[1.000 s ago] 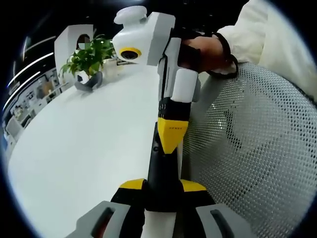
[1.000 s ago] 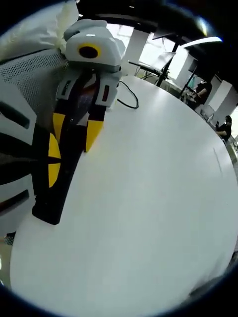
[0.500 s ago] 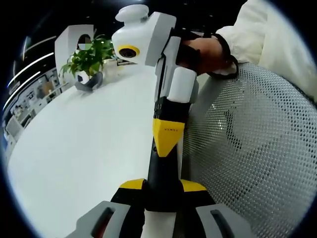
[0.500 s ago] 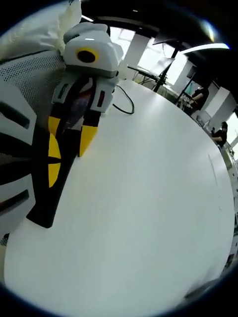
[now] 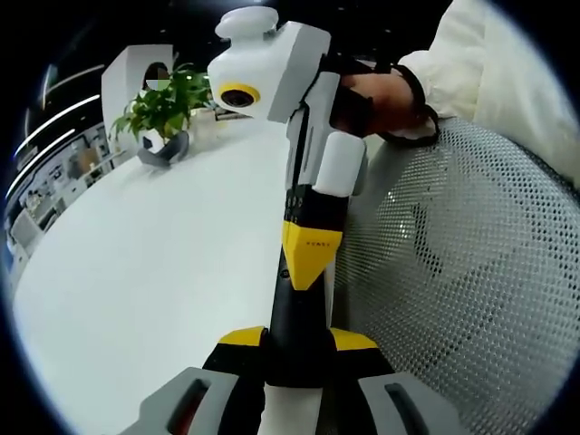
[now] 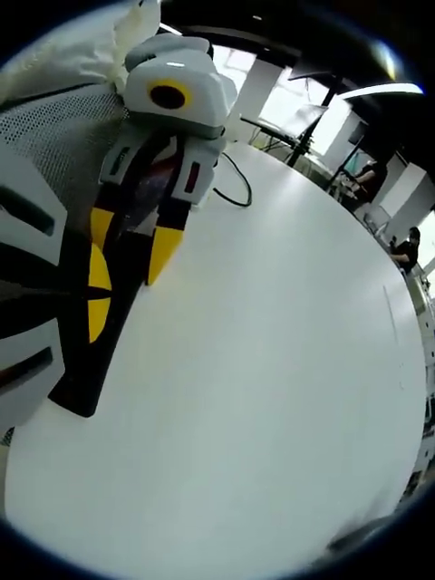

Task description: Press the specified remote control buttons in sequence, fully releasing each button before pressing the next.

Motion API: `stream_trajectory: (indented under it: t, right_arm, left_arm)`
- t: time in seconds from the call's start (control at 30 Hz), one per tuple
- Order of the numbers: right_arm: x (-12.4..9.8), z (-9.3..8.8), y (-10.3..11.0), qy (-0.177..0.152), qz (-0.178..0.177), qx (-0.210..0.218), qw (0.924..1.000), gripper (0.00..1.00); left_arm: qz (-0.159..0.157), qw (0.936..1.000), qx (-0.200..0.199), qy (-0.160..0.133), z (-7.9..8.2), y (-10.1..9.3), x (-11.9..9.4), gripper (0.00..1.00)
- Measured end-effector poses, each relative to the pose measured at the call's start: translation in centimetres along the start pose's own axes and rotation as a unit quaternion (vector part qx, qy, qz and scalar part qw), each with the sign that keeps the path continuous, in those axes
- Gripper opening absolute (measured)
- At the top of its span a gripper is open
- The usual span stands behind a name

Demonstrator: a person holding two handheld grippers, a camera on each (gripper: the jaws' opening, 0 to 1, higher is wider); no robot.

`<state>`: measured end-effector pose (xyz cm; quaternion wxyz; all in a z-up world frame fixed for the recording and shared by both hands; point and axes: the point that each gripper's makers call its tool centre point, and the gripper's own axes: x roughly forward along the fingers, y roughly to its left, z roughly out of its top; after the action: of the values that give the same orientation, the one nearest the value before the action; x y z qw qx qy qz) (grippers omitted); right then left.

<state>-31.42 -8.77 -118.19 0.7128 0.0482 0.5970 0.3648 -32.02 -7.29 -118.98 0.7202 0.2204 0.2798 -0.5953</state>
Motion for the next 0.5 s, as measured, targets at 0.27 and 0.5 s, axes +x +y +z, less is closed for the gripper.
stream_trajectory:
  t: [0.27, 0.5]
  right_arm:
    - [-0.03, -0.05, 0.00, 0.000, 0.007, 0.011, 0.9999, 0.00]
    - [-0.03, -0.03, 0.11, 0.001, 0.010, 0.012, 0.9999, 0.00]
  left_arm:
    - [0.001, 1.0000, 0.001, -0.001, 0.00, -0.07, 0.00, 0.25]
    - [0.001, 1.0000, 0.002, 0.000, 0.05, -0.09, -0.02, 0.25]
